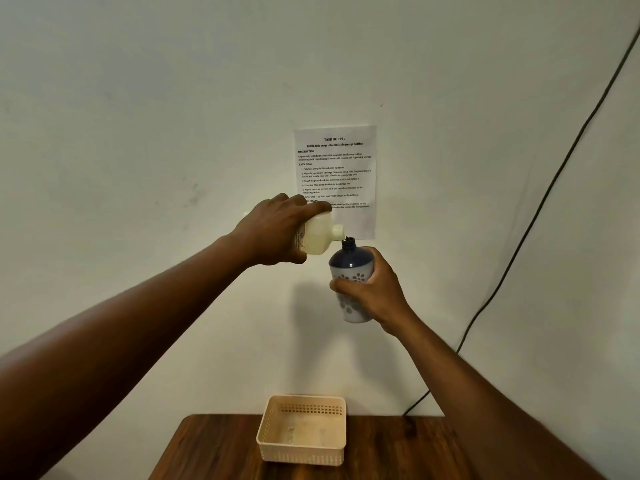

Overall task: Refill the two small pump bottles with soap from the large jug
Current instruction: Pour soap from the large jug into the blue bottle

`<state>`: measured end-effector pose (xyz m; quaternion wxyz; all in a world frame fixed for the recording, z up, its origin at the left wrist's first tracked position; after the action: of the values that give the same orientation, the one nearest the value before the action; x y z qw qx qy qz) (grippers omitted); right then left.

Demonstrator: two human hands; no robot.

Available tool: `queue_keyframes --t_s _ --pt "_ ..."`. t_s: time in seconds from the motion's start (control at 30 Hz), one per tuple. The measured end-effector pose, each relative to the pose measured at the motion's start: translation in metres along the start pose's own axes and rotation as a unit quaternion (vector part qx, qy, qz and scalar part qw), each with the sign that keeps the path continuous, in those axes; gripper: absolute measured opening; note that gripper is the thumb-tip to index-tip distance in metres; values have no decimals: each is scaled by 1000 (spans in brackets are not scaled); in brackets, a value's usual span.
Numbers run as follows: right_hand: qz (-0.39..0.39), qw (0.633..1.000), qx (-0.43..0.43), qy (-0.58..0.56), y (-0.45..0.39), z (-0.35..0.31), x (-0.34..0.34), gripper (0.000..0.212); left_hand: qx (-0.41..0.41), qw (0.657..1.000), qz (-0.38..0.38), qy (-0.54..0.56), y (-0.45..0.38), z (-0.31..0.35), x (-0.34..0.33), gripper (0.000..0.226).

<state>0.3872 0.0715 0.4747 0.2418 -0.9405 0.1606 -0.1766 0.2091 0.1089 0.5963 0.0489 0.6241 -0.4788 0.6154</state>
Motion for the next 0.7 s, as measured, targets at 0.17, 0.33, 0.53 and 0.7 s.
queue_keyframes --t_s 0.17,0.33,0.53,0.7 --pt "2 1000 1 5 0 -1 0 65 -5 1000 0 -4 0 1 2 97" --pt "-2 1000 0 6 1 -2 1 65 -8 1000 -1 -8 -1 1 4 97" --pt "-2 1000 1 10 0 -4 2 66 -9 1000 -4 -10 -2 1 7 97" --pt "-4 1000 3 13 0 -6 2 64 -12 1000 0 -10 -2 1 9 96"
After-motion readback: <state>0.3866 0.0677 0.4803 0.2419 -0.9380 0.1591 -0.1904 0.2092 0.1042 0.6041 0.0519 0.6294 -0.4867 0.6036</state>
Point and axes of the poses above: each hand's wrist, its own y-axis away from the middle knuckle, its own x-axis out of the back of the hand, z = x × y, the point moved 6 cm from there along -y, towards the middle knuckle, and after that the axes turned 4 degrees about y, right-handed, at the moved point
